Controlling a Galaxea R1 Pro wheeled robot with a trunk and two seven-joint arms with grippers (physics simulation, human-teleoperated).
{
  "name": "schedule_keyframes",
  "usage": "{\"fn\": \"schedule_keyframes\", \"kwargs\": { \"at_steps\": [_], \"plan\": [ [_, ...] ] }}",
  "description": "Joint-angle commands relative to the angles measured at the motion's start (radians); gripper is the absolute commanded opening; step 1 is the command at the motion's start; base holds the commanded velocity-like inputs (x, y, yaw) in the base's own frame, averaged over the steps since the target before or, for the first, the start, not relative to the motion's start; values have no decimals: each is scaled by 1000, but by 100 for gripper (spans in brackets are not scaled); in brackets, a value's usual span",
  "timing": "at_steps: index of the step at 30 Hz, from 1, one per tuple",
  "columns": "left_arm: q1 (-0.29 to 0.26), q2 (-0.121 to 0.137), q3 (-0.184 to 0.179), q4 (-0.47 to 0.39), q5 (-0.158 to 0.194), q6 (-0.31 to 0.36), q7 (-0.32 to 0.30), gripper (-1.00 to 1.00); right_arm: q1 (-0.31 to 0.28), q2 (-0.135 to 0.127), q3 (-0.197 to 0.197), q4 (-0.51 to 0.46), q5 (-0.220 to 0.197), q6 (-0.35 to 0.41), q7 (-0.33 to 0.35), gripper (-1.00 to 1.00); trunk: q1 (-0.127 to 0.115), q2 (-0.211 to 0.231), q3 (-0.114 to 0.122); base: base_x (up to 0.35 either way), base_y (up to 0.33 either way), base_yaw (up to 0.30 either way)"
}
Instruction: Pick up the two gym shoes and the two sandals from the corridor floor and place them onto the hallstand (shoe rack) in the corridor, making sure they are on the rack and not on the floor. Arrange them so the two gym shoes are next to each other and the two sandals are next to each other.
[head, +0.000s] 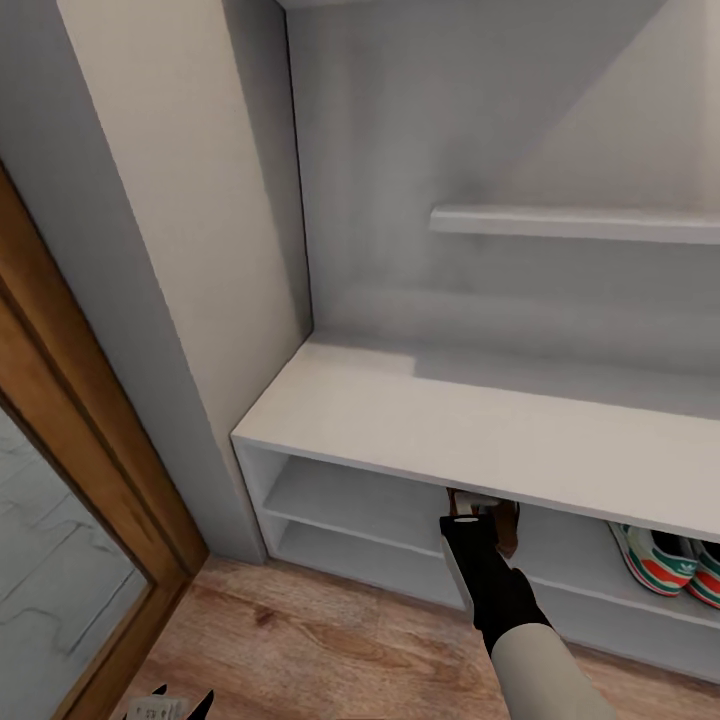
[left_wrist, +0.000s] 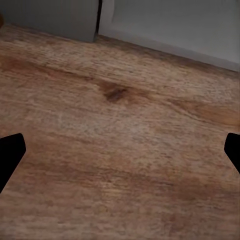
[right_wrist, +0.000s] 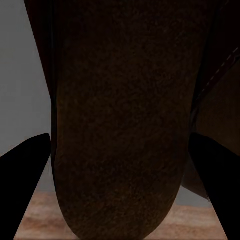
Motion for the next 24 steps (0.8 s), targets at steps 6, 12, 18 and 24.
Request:
{"fn": "schedule_keyframes", "kwargs": {
  "at_steps": [6, 12, 18, 24],
  "plan": [
    [-1, -1, 9, 0, -9, -6, -5, 100, -1, 1, -3, -1, 10, 7, 3, -100, 0, 0, -1, 16, -9, 0],
    [-1, -1, 9, 0, -10, -5, -5, 100, -1, 1, -3, -1, 10, 7, 3, -100, 0, 0, -1, 46, -1, 0],
    [-1, -1, 9, 0, -9, -6, -5, 100, 0, 1, -4, -1, 11, 7, 2, -100, 0, 0, -1, 14, 0, 0],
    [-1, -1, 9, 0, -9, -6, -5, 100, -1, 1, -3, -1, 11, 7, 2, 100, 0, 0, -1, 1, 0, 0]
  ]
}}
